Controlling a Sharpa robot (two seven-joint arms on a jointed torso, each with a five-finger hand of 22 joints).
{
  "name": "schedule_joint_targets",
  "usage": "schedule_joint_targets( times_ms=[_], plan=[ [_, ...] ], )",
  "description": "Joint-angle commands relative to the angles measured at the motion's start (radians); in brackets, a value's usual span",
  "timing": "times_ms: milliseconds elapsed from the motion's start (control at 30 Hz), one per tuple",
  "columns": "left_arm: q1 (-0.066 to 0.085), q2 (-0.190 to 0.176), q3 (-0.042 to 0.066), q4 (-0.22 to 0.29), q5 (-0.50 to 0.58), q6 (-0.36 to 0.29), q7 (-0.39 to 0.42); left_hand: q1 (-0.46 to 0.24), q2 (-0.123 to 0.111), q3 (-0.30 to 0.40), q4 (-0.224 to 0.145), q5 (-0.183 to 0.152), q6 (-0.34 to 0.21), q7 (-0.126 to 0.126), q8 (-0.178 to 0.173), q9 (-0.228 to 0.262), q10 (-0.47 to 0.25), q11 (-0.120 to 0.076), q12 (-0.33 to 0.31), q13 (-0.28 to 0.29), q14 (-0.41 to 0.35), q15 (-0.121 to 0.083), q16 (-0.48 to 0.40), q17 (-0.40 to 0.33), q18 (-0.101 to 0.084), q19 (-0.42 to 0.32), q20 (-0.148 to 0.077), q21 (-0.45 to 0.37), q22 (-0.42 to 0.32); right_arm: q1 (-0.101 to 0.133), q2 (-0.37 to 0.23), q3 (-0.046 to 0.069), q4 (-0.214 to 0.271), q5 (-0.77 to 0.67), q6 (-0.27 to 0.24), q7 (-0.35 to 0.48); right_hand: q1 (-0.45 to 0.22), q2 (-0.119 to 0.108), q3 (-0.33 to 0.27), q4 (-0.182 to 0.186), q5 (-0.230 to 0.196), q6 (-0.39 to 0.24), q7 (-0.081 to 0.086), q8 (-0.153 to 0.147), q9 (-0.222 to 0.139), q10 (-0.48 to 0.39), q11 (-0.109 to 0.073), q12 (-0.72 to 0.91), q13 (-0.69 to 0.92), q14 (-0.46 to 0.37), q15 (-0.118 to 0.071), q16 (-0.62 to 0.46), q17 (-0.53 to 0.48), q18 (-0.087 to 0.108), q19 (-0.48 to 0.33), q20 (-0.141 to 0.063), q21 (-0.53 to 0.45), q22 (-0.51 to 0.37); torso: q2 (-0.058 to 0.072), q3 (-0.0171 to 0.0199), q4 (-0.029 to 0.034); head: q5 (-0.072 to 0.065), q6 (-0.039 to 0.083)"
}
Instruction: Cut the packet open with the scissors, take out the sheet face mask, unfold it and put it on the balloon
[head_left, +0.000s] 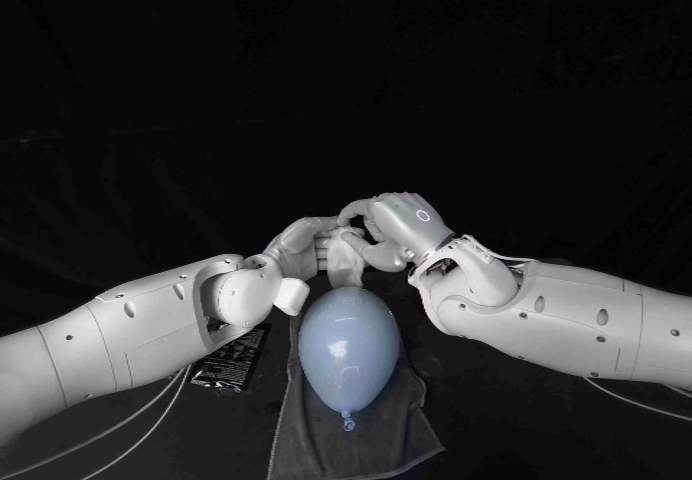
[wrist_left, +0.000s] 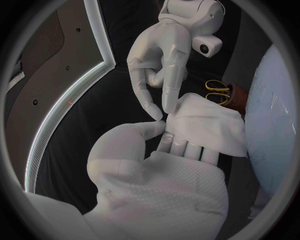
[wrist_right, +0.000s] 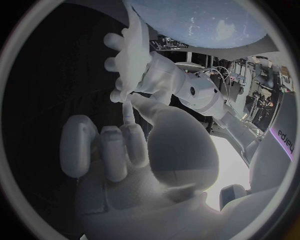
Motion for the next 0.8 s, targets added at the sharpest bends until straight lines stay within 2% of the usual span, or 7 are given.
schedule_joint_targets(
  times_ms=[33,333,800],
  plan=[
    [0.001,0.002,0.001,0.004,0.002,0.02,0.005,-0.004,0.007,0.007,0.0,0.003,0.009,0.001,-0.005,0.0,0.005,-0.005,0.002,0.002,-0.001,-0.004,0.0,0.002,0.015,0.002,0.0,0.002,0.0,0.0,0.003,0.001,-0.002,-0.027,-0.077,-0.041,0.005,-0.005,-0.011,0.005,-0.004,0.025,0.001,-0.001,-0.003,0.046,0.007,-0.003,0.189,0.104,0.005,0.004,0.263,-0.002,0.014,0.007,0.008,0.195,0.0,-0.0003,-0.0011,0.0,0.0],
    [0.001,0.002,0.001,0.006,0.006,0.018,0.012,0.003,0.004,0.012,0.003,0.003,0.026,-0.005,0.001,0.003,0.025,-0.011,0.006,0.003,0.006,-0.008,0.003,0.003,0.017,0.008,0.0,0.002,0.0,-0.003,0.01,0.001,-0.009,-0.047,-0.028,-0.104,-0.021,-0.032,-0.048,0.034,-0.004,0.061,-0.009,-0.001,-0.012,0.042,0.0,-0.012,0.184,0.104,0.001,0.004,0.263,-0.001,0.013,0.006,0.005,0.194,-0.001,-0.0005,-0.0005,0.001,0.001],
    [0.001,0.005,0.001,0.008,0.012,0.004,0.016,0.004,0.005,0.013,0.005,0.003,0.029,-0.006,0.002,0.004,0.028,-0.012,0.006,0.003,0.007,-0.009,0.003,0.004,0.018,0.007,0.0,0.002,0.0,-0.022,0.021,0.001,-0.004,-0.055,0.007,-0.139,-0.042,-0.062,-0.104,0.081,-0.004,0.116,-0.031,0.015,-0.018,0.045,-0.019,-0.009,0.187,0.104,-0.016,0.004,0.263,-0.002,0.017,-0.006,0.013,0.196,0.0,-0.0001,-0.0009,0.002,-0.002]
  ],
)
